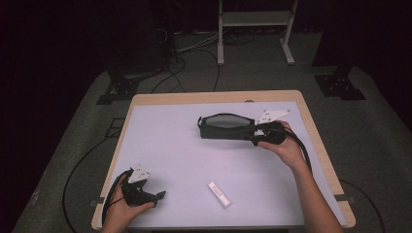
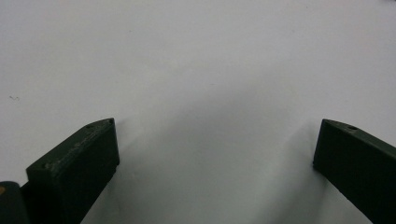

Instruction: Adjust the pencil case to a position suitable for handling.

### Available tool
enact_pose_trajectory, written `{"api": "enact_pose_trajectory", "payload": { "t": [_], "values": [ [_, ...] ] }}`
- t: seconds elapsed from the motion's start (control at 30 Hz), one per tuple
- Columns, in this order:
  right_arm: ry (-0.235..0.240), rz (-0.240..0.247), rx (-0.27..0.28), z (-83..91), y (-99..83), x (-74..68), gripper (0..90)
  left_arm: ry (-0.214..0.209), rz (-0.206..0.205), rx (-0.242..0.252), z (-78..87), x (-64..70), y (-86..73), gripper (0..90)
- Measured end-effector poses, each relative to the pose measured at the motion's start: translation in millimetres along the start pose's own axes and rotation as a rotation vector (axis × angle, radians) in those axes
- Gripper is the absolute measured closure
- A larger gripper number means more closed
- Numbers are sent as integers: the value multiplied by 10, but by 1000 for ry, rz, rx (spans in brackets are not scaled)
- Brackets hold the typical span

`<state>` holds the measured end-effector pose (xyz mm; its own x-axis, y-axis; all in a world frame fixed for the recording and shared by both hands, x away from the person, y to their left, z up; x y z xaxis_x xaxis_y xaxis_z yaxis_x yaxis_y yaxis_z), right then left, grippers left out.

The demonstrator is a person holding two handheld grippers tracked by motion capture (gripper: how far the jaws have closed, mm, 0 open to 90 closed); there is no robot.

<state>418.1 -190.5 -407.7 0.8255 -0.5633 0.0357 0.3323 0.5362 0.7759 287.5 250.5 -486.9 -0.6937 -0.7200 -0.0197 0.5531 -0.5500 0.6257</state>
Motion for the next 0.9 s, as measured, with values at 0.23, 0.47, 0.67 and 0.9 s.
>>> {"api": "enact_pose_trajectory", "payload": {
  "t": [0.23,0.47,0.67,0.9],
  "values": [
    [-3,17,-3,-74,93,20,561,-1,4,1,-1,3,-1,0],
    [19,34,-16,-151,196,55,564,-1,4,3,-2,3,-2,0],
    [38,52,-23,-216,288,84,576,-1,5,4,-3,4,-2,0],
    [70,71,-35,-335,352,108,591,-1,4,4,-3,4,-2,0]
  ]
}}
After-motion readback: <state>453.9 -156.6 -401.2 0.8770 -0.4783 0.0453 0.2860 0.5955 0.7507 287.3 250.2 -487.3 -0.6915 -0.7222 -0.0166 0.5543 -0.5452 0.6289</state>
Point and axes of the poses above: each handheld gripper's, and its own axes: z roughly backward along the jaws, y roughly out of its top, x roughly to its right, the point moved 1 cm from there along -z, roughly forward along the jaws, and after that the axes turned 6 degrees about -x, right-handed, at the moved point
